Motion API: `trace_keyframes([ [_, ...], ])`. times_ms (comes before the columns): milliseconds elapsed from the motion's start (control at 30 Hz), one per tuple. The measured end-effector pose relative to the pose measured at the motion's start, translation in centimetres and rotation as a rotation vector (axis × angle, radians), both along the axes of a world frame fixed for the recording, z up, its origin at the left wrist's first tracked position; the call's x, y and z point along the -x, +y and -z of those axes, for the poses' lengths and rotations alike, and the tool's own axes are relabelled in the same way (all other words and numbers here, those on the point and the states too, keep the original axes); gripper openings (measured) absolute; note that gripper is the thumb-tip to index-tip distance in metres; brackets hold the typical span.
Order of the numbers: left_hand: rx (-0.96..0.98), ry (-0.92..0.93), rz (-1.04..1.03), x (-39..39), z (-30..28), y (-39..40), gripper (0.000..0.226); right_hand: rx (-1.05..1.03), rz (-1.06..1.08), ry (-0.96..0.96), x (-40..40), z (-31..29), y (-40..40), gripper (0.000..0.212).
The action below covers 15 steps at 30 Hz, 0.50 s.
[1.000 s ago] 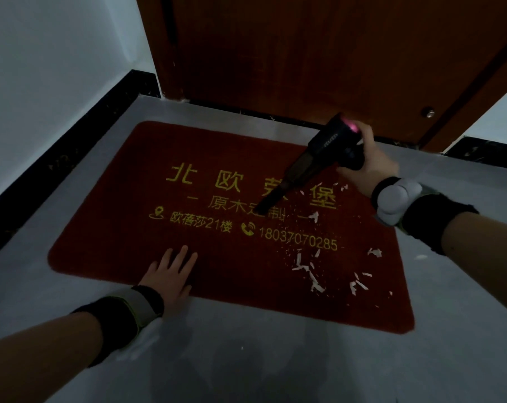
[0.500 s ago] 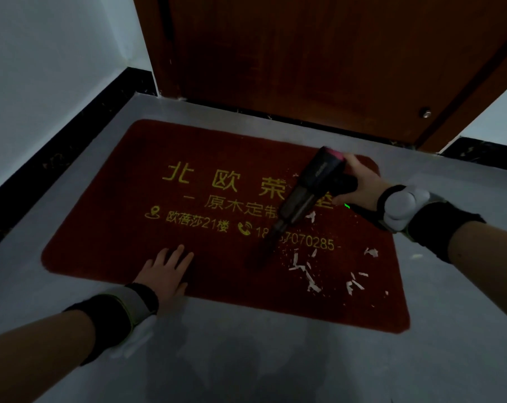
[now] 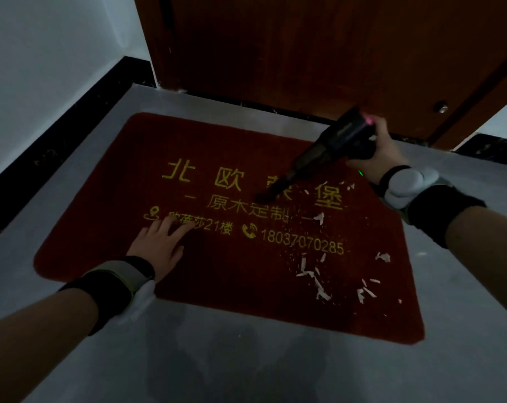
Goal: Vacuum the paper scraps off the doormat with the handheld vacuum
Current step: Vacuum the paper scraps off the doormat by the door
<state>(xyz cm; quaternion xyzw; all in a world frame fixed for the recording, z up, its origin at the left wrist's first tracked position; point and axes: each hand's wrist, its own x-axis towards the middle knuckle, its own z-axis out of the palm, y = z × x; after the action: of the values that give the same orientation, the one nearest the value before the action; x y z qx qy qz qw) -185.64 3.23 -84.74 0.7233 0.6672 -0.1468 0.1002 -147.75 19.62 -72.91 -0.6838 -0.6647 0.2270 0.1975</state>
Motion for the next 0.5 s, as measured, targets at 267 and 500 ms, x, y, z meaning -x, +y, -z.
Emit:
trace_keyframes([
  [267, -0.036, -0.073, -0.056, -0.9, 1.6, 3.6, 0.058, -0.196, 0.315, -0.009, 4.8, 2.1, 3.7, 0.087],
  [500, -0.05, -0.022, -0.046, -0.2, 3.1, 4.1, 0.061, -0.156, 0.389, -0.031, 10.1, 3.2, 8.5, 0.091],
])
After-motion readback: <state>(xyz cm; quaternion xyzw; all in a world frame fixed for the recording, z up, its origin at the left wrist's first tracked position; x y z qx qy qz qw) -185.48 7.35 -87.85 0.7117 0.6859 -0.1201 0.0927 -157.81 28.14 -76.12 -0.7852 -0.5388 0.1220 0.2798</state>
